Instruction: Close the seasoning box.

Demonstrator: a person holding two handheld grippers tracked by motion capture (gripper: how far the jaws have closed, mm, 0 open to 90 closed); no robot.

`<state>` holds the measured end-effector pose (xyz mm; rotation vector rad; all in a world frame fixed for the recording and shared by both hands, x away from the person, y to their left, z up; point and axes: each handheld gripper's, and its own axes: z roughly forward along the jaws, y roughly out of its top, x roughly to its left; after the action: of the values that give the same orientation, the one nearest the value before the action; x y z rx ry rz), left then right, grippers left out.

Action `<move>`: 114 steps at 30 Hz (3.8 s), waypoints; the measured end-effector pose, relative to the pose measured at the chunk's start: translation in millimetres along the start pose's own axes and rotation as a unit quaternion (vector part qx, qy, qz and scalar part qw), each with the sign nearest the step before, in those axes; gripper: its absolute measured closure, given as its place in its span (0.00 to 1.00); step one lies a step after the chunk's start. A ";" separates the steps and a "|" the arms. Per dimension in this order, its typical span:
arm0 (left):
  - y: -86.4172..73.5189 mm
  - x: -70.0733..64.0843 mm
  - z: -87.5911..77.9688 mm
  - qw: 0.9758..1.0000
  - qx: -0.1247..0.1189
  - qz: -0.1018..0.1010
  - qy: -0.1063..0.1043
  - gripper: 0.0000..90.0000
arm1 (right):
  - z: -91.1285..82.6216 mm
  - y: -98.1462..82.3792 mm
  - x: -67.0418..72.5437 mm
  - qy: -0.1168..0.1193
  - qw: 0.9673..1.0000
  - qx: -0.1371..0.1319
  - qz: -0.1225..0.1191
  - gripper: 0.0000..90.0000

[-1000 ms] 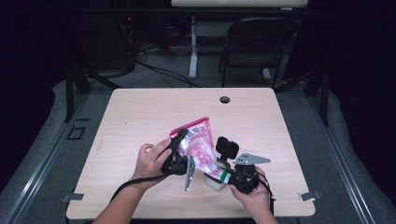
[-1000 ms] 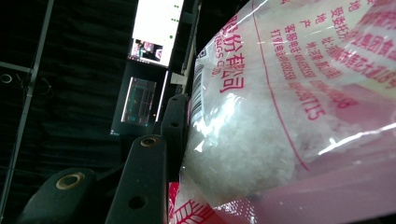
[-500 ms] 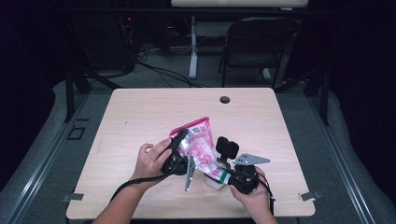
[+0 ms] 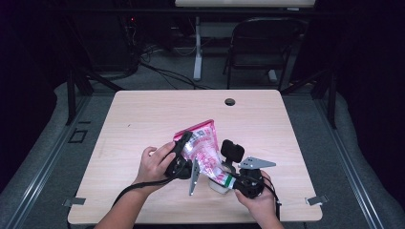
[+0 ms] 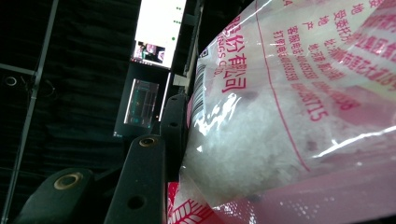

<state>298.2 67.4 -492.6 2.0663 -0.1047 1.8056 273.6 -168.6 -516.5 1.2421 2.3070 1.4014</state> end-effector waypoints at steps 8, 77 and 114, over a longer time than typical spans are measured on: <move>0.5 0.6 -0.1 1.000 -0.003 0.004 0.003 0.74 | 0.2 -0.2 0.3 0.000 1.000 -0.001 0.002 1.00; 2.5 2.0 -2.4 1.000 -0.006 0.004 0.008 0.73 | 2.5 -1.2 0.3 0.006 1.000 -0.003 0.003 1.00; 3.5 2.0 -3.5 1.000 -0.010 0.004 0.010 0.74 | 1.5 -0.8 -1.3 0.019 1.000 0.012 0.000 1.00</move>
<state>294.2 65.7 -489.5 2.0372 -0.1259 1.8222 274.7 -168.7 -518.3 1.2320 2.3552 1.4132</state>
